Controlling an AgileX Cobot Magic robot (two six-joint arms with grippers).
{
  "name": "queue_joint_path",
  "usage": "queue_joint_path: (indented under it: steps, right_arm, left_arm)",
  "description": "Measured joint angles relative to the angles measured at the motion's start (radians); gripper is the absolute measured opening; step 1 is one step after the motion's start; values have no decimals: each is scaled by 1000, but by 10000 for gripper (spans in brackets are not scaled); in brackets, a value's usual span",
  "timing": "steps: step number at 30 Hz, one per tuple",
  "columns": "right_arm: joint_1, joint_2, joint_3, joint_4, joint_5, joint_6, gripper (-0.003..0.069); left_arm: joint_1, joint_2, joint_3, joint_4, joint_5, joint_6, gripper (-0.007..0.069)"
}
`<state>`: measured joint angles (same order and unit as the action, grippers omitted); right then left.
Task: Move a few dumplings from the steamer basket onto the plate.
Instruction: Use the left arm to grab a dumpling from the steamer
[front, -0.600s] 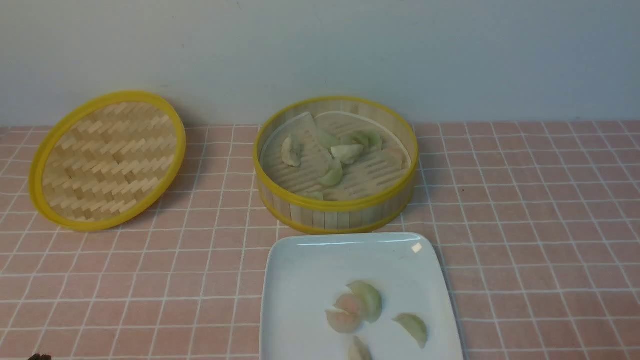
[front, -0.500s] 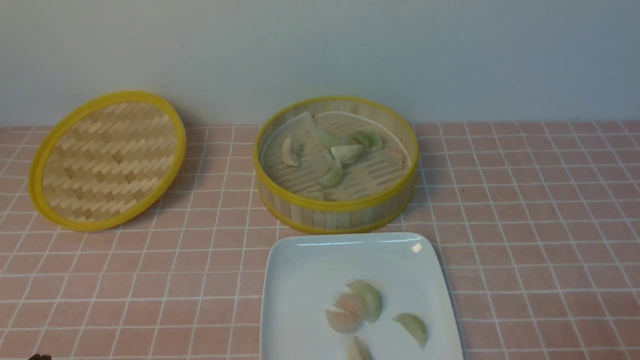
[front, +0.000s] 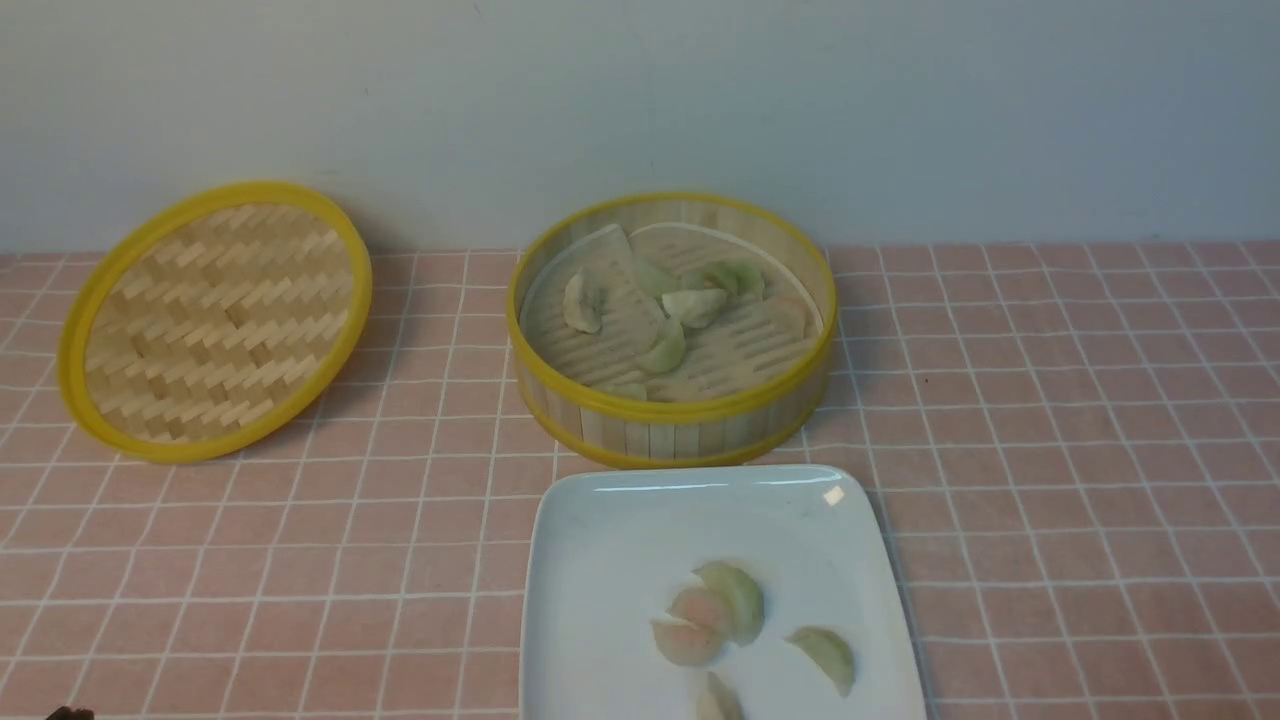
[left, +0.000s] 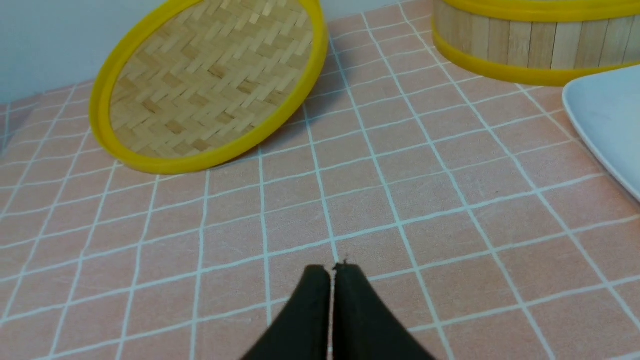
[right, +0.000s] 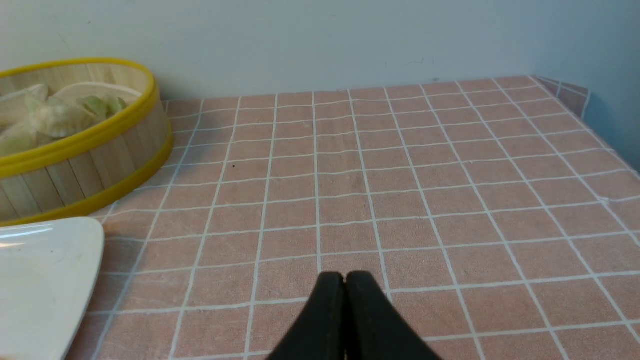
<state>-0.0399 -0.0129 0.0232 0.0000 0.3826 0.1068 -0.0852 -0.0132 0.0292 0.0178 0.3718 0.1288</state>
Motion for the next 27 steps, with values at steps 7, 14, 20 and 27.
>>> queue_joint_path:
  steps: [7,14,20,27]
  right_arm:
    - [0,0,0,0,0,0,-13]
    - [0,0,0,0,0,0,-13]
    - [0,0,6,90,-72,47,-13]
    - [0,0,6,391,-300,196,-13]
  left_arm:
    - [0,0,0,9,1,2,-6]
    - [0,0,1,-7,-69,-17,-6]
    - [0,0,1,-130,-372,-96,-6]
    - [0,0,1,-170,-684,-145,-6]
